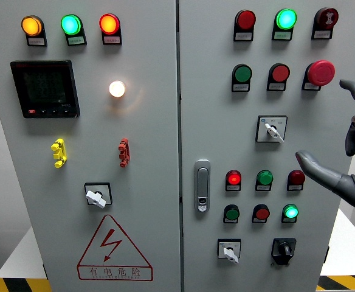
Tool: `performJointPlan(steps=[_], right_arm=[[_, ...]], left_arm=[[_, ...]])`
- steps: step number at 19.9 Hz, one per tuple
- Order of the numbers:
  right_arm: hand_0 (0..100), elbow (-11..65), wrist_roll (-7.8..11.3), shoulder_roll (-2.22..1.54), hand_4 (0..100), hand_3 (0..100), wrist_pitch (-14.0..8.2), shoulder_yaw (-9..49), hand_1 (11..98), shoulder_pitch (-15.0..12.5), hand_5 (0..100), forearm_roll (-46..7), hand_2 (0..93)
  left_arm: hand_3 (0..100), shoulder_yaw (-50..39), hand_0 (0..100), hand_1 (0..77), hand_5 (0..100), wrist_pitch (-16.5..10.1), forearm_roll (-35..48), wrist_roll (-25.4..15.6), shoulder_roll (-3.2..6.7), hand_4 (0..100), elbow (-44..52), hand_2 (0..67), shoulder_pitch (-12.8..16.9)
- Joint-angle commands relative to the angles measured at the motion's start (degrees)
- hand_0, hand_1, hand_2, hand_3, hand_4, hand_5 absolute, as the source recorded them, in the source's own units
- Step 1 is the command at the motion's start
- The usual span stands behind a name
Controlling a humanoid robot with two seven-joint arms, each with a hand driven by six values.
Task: Rotate and turn off gray switch
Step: 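Raise the right hand and open its fingers toward the upper gray rotary switch, then move the right hand onto the gray switch and pinch its white lever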
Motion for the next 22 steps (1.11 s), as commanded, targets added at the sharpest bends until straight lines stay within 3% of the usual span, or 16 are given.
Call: performJointPlan(steps=[1,6,10,13,14,17,18,22], right_arm=[[0,-0.43,0.0,0.01,100,92,0.01,0.04,34.9,0.09,96,0.0,9.5],[0,-1.49,-0.35,0.01,100,92,-0.08,0.04,34.8,0.26,96,0.09,12.5],[0,-3.16,-1.32,0.1,100,91,-0.43,0.04,34.4,1.23,96,0.26,28.9],[0,-3.51,-2.46,0.01,100,91,-0.43,-0.13,34.7,1.84,96,0.79,34.6],[0,-3.77,-2.64,0.1,100,91,-0.43,-0.13,34.7,2.11,96,0.88,41.1],[0,-4.92,-3.77,0.1,100,91,-0.43,-0.4,34.8,2.72,96,1.06,46.0],[0,-5.18,-4.39,0.1,100,91,-0.35,-0.57,34.7,2.81,96,1.14,52.0],[0,-6.41,-4.83,0.1,100,91,-0.34,-1.01,34.8,3.95,96,1.14,57.3]], left_arm=[[22,0.0,34,0.0,12,0.0,0.0,0.0,0.0,12,0.0,12.3,0.0],[22,0.0,34,0.0,12,0.0,0.0,0.0,0.0,12,0.0,12.3,0.0],[22,0.0,34,0.0,12,0.0,0.0,0.0,0.0,12,0.0,12.3,0.0],[22,0.0,34,0.0,12,0.0,0.0,0.0,0.0,12,0.0,12.3,0.0],[22,0.0,34,0.0,12,0.0,0.0,0.0,0.0,12,0.0,12.3,0.0],[22,0.0,34,0.0,12,0.0,0.0,0.0,0.0,12,0.0,12.3,0.0],[22,0.0,34,0.0,12,0.0,0.0,0.0,0.0,12,0.0,12.3,0.0],[22,0.0,33,0.0,12,0.0,0.0,0.0,0.0,12,0.0,12.3,0.0]])
